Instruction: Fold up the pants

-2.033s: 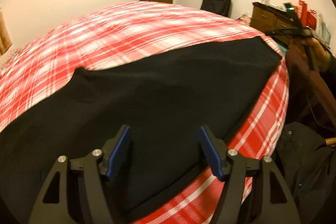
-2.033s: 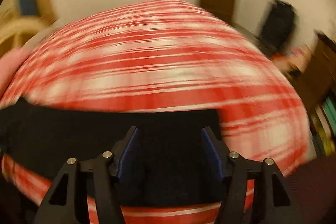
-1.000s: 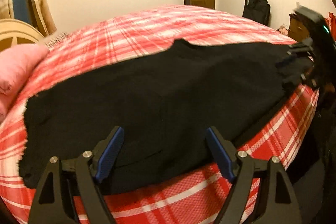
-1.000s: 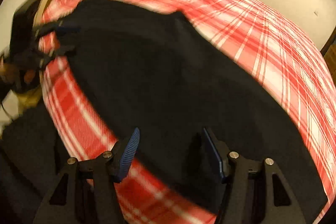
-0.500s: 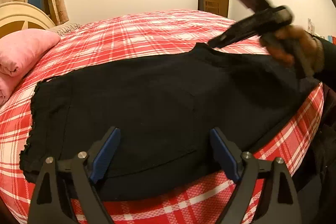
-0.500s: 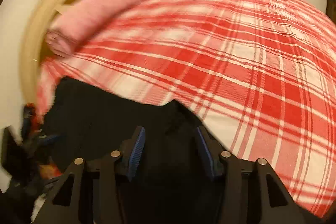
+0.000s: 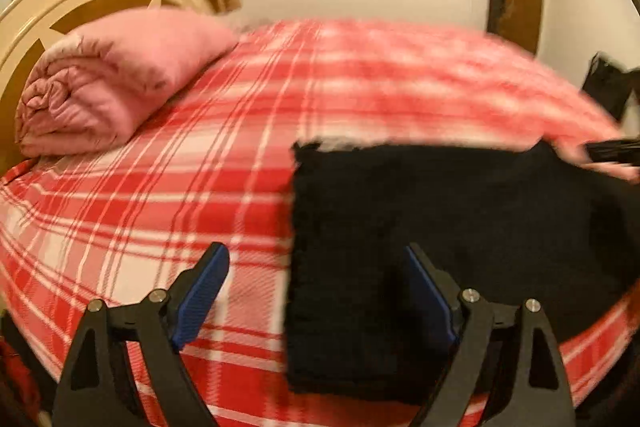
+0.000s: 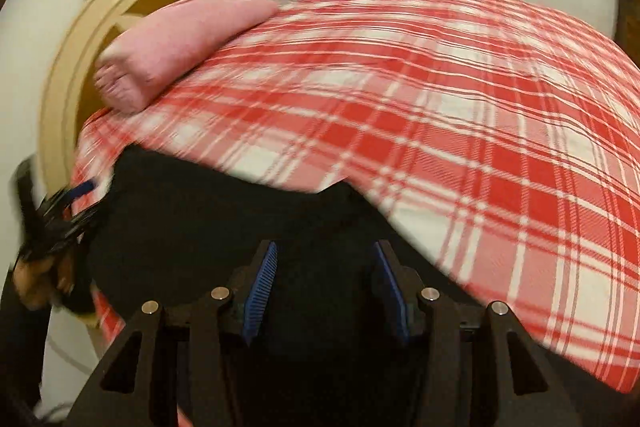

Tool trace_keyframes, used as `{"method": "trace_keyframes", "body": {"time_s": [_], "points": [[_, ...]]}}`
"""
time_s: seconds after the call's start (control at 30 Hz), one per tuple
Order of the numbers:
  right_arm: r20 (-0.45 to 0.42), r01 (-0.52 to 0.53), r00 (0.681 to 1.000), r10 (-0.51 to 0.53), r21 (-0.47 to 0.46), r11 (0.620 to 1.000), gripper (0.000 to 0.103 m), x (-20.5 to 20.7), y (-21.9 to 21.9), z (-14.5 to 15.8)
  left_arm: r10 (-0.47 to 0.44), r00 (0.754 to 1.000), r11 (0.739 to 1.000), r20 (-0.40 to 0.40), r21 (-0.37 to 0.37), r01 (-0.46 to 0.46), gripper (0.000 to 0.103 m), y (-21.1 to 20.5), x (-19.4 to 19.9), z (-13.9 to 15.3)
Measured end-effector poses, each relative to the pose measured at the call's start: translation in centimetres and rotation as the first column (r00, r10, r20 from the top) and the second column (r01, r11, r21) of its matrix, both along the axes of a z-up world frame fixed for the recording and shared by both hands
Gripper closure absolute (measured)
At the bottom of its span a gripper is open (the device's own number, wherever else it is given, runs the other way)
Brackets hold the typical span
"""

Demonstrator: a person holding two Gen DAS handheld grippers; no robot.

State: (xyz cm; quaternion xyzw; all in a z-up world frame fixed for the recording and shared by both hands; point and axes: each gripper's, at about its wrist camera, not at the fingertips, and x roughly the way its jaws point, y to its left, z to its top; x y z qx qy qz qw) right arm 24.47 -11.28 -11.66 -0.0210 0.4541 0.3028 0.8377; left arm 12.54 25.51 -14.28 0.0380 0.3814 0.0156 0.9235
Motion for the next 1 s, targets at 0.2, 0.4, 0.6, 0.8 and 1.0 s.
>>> {"method": "trace_keyframes", "body": {"time_s": [0.2,0.4,0.6,0.8,1.0], "points": [[0.042,-0.201,0.977,0.209,-0.141,0.969,0.050,-6.6,2.6,-1.2,0.036,0.999,0.999,-0.003,-0.002,-0.036,0.007,0.2,0.2,-0.7],[0.058,-0.203,0.974,0.217,-0.192,0.960,0.049,-9.2,2.2,-4.0,0.048,0.999,0.999,-0.010,-0.016,-0.048,0.007,0.1,0.6,-0.9],[0.064,-0.179,0.978,0.196,-0.209,0.961,0.049,-9.9,1.9,-4.0,0.058,0.998,0.998,-0.027,-0.035,-0.059,0.007,0.3,0.6,-0.8],[0.062,-0.180,0.979,0.195,-0.202,0.963,0.049,-11.1,0.3,-4.0,0.037,0.998,0.998,-0.048,-0.052,-0.040,0.007,0.5,1.0,-0.7],[0.070,-0.138,0.985,0.155,-0.199,0.970,0.048,-11.4,0.3,-4.1,0.042,0.997,0.987,-0.068,-0.152,-0.052,0.005,1.7,1.7,-1.4]]}}
